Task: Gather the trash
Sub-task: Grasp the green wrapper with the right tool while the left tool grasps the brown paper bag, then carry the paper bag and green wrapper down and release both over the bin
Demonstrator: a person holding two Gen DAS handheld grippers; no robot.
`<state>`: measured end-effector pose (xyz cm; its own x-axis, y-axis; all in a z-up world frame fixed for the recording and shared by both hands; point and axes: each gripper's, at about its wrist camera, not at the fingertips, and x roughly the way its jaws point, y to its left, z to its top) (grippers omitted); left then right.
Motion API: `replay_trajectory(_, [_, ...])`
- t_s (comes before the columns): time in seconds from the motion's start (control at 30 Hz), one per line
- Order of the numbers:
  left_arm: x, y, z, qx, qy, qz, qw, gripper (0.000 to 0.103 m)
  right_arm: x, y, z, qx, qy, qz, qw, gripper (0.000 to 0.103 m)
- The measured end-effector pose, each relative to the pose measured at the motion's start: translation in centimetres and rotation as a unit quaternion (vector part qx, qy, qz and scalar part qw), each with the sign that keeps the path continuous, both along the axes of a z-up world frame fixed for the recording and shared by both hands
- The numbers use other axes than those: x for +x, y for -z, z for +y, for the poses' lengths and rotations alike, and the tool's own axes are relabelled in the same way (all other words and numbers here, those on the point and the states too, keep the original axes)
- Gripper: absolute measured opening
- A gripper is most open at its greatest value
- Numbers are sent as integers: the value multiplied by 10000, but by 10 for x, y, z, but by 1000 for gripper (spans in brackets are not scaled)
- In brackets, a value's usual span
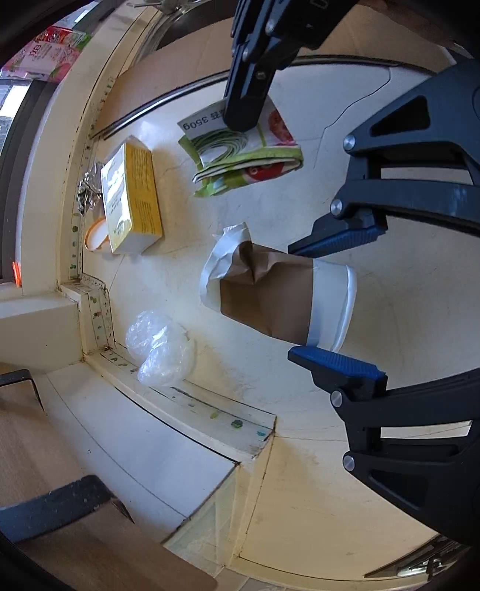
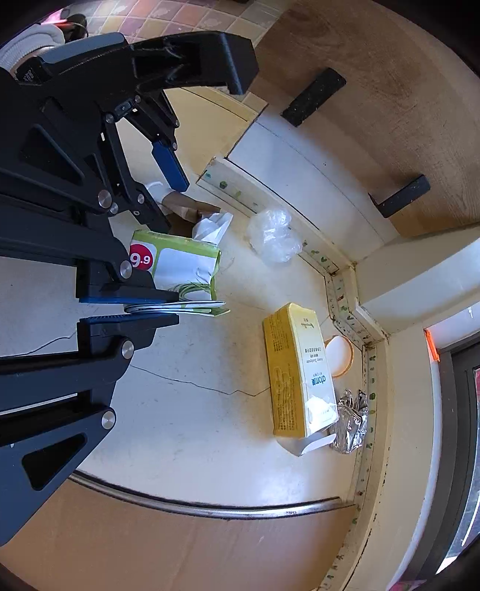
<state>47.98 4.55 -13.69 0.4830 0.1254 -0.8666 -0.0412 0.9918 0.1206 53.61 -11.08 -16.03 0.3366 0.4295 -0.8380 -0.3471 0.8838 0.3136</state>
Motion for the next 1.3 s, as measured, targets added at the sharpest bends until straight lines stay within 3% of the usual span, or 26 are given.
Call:
replay_trajectory(0.23, [-69, -31, -8, -357, 214, -157, 9990, 45, -66, -33, -8, -193, 73, -256, 9995, 4])
replay_trajectory(0.77, [-209, -77, -5, -723, 1056, -448, 9908, 45, -258, -91, -2, -626, 630, -884, 9921, 4])
replay_trajectory(1.0, [-251, -80, -10, -837, 1203, -379, 9885, 45, -326, -98, 8, -885, 452, -939, 9906, 4])
replay_trajectory(1.3, [-285, -58, -23, -820, 1045, -143, 9910, 45, -369, -79, -3, -1041, 264, -596, 9924, 4])
